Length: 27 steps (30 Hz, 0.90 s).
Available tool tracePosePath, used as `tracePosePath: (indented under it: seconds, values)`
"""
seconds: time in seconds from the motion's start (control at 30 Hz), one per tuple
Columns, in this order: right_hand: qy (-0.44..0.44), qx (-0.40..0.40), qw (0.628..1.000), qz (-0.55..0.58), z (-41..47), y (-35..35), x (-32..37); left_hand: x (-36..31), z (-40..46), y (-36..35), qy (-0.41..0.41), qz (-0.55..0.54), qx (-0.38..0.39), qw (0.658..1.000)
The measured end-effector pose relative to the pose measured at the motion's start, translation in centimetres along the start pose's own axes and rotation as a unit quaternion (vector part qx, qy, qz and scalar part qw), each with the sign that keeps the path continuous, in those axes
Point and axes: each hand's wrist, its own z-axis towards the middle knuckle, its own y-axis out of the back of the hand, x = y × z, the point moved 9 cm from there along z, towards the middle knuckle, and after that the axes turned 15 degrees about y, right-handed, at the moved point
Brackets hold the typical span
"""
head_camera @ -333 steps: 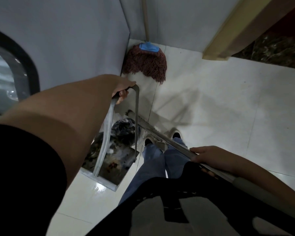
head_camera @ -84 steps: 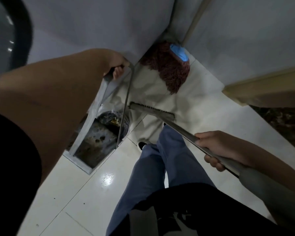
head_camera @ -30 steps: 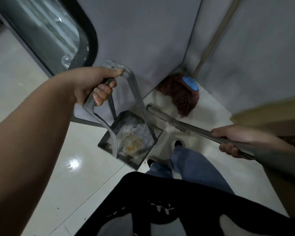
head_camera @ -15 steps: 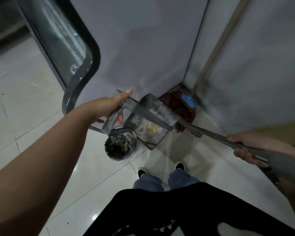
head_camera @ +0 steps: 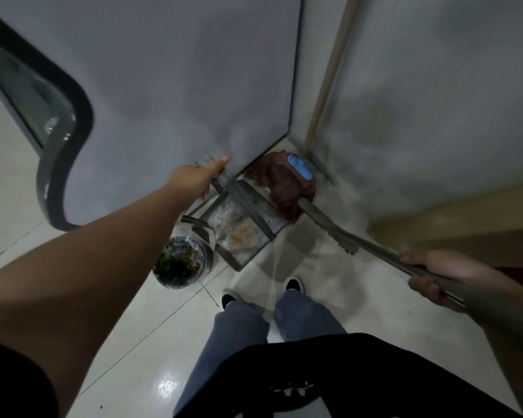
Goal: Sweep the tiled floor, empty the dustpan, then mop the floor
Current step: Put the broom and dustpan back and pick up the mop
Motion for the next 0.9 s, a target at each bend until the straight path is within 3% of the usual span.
tracePosePath:
  seconds: [0.07,0.27,0.4,0.6,0.9]
  values:
    - [0.019,0.082,0.995,-0.05,-0.5,-1.3,-0.9,0.0,1.1,-0.8,-0.004,0.041,0.006,0.999]
    - [0.013,0.042,0.999,-0.018,1.0,-2.3,-1.8,0.9,4.2,-5.4,-0.033,0.196,0.106,0.974]
    - [-0.004,0.022,1.0,0.018,1.5,-4.5,-3.5,0.0,6.2,-7.8,-0.077,0.31,0.101,0.942]
    - [-0.001,-0.013,0.999,0.048,1.8,-7.7,-5.1,-1.1,8.1,-11.1,-0.196,0.51,0.098,0.832]
    - [-0.04,0.004,0.986,0.162,3.0,-11.8,-7.5,-0.7,11.8,-10.7,-0.274,0.668,0.018,0.691]
